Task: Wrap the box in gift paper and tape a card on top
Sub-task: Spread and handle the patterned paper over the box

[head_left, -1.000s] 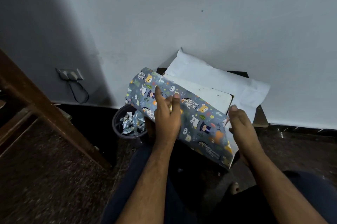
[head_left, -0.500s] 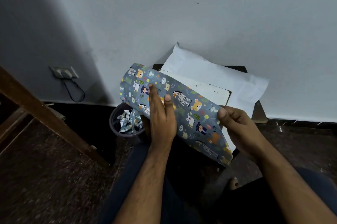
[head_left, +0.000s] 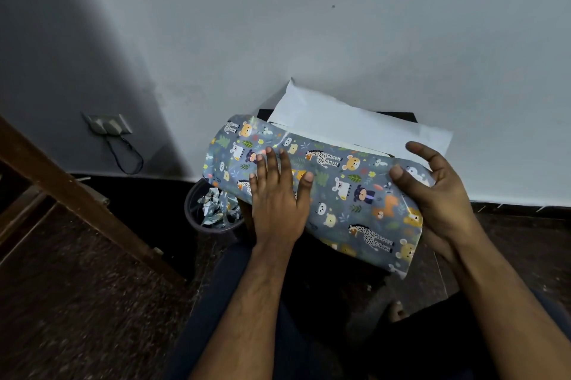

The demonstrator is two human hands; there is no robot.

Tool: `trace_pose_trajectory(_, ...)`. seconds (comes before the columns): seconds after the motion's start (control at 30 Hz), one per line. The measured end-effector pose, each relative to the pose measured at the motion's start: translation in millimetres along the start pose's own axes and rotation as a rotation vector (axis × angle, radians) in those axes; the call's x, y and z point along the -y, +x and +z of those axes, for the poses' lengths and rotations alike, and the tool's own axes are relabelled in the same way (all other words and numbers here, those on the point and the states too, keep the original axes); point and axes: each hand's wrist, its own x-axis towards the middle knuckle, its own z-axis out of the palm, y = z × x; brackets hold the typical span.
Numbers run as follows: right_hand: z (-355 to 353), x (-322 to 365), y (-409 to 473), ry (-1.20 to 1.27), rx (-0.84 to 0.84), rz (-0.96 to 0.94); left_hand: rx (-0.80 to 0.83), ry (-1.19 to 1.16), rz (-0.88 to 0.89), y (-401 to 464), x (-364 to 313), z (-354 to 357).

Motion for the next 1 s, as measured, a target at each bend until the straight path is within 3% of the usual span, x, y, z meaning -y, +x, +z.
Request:
trace_pose_trajectory(0.23,-10.3,-13.0,13.8,-0.164,-0.213,-0.011,-0.008,0.138,0.011,5.5,-6.0,-7.2)
trace_pose_trajectory(0.43,-16.7,-18.0,20.6,-0.261,-0.336,0.040,-0.020,0.104,0.052,8.0,-3.2,-4.3)
trace_pose_trajectory(0.57,-18.2,-24.8,25.8,-0.678,-0.357,-0.095,-0.016,0.116,0.059,11.3,-4.2,-1.6)
trace_pose_trajectory(0.7,-6.9,-32.4,29.4,-1.256,-0.366,-0.357,-0.033,0.092,0.032,15.3,-4.2,0.1)
trace_pose_trajectory(0.77,4.8,-34.8,30.6,-1.384,-0.316,-0.498,-0.031,0.091,0.023,17.9,-3.5,-1.2)
trace_pose_trajectory(0.87,29.5,-41.2,30.3,-1.398,-0.065,-0.655,-0.016,0.103,0.015,21.4,-2.7,-4.5)
trace_pose_trajectory(1.0,59.4,-60.1,26.2,-1.464,0.179,-0.642,-0.005,0.128,0.022,22.7,-0.8,-5.6)
